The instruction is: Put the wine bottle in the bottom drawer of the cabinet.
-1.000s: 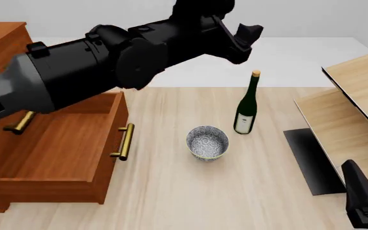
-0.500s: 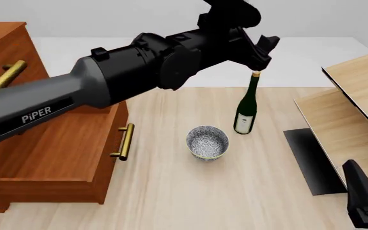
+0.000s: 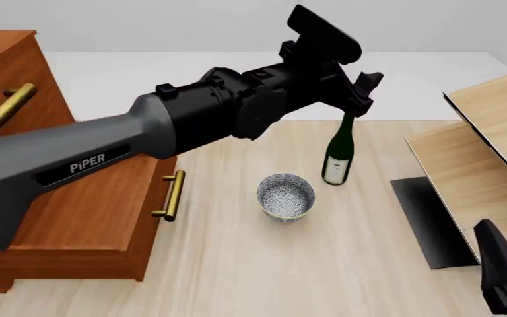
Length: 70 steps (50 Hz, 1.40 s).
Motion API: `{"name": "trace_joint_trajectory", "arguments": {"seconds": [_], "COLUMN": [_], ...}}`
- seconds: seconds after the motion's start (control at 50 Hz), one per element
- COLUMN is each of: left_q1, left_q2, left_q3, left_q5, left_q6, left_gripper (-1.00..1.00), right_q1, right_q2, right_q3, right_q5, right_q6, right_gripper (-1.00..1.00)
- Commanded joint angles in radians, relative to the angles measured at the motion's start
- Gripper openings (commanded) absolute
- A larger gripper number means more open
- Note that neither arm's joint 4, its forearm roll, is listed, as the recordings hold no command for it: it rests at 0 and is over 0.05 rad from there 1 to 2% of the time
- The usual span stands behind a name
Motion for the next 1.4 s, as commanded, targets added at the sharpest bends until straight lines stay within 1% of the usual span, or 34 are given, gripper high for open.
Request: {"name": "trace_joint_trajectory", "arguments": {"seconds": [0.02, 0.08, 0.1, 0.14, 0.26, 0.3, 0.7, 0.72, 0.74, 0.76, 0.78, 0.8, 0.84, 0.88, 0.94, 1.04, 1.08, 1.12, 1.22, 1.26, 1.3, 1.4], "left_q1": [0.004, 0.006, 0.009, 0.007, 0.012, 0.010, 0.010, 0.023, 0.025, 0.022, 0.018, 0.029, 0.021, 0.031, 0.029, 0.035, 0.037, 0.038, 0.038, 0.037, 0.036, 0.033], "left_q2": [0.023, 0.026, 0.040, 0.049, 0.061, 0.058, 0.058, 0.094, 0.096, 0.094, 0.103, 0.124, 0.127, 0.125, 0.136, 0.167, 0.183, 0.199, 0.229, 0.232, 0.241, 0.260], "left_q3": [-0.018, -0.022, -0.006, 0.007, 0.023, 0.032, 0.033, -0.006, 0.005, 0.009, -0.006, -0.030, -0.038, -0.036, -0.065, -0.106, -0.134, -0.148, -0.199, -0.201, -0.215, -0.230], "left_q5": [0.015, 0.021, -0.006, -0.023, -0.045, -0.051, -0.051, -0.016, -0.043, -0.054, -0.045, -0.030, -0.038, -0.053, -0.031, -0.018, -0.006, -0.005, 0.026, 0.016, 0.029, 0.030], "left_q6": [0.003, 0.007, 0.001, -0.002, -0.007, 0.003, 0.003, -0.008, 0.013, 0.012, -0.003, 0.007, 0.002, 0.024, 0.003, 0.016, 0.007, 0.025, 0.020, 0.030, 0.020, 0.026], "left_gripper": [1.00, 1.00, 1.00, 1.00, 1.00, 1.00, 1.00, 1.00, 1.00, 1.00, 1.00, 1.00, 1.00, 1.00, 1.00, 1.00, 1.00, 1.00, 1.00, 1.00, 1.00, 1.00], "right_q1": [0.003, 0.002, 0.001, 0.001, 0.004, 0.008, 0.008, 0.009, 0.007, 0.005, 0.004, 0.002, 0.001, 0.000, 0.003, 0.006, 0.006, 0.007, 0.006, 0.005, 0.006, 0.006], "right_q2": [0.000, 0.000, 0.000, 0.000, 0.000, 0.000, 0.000, 0.000, 0.000, 0.000, 0.000, 0.000, 0.000, 0.000, 0.000, 0.000, 0.000, 0.000, 0.000, 0.000, 0.000, 0.000], "right_q3": [-0.018, -0.028, -0.032, -0.033, -0.042, -0.041, -0.041, -0.043, -0.047, -0.048, -0.050, -0.050, -0.050, -0.049, -0.047, -0.045, -0.047, -0.046, -0.044, -0.042, -0.037, -0.035], "right_q5": [0.020, 0.028, 0.031, 0.034, 0.044, 0.047, 0.047, 0.049, 0.051, 0.052, 0.054, 0.056, 0.058, 0.059, 0.059, 0.059, 0.060, 0.060, 0.058, 0.057, 0.055, 0.053], "right_q6": [-0.002, -0.002, -0.003, -0.004, -0.005, -0.014, -0.014, -0.018, -0.017, -0.016, -0.017, -0.018, -0.015, -0.014, -0.010, -0.009, -0.010, -0.010, -0.010, -0.011, -0.009, -0.007], "right_gripper": [1.00, 1.00, 1.00, 1.00, 1.00, 1.00, 1.00, 1.00, 1.00, 1.00, 1.00, 1.00, 1.00, 1.00, 1.00, 1.00, 1.00, 1.00, 1.00, 1.00, 1.00, 1.00]}}
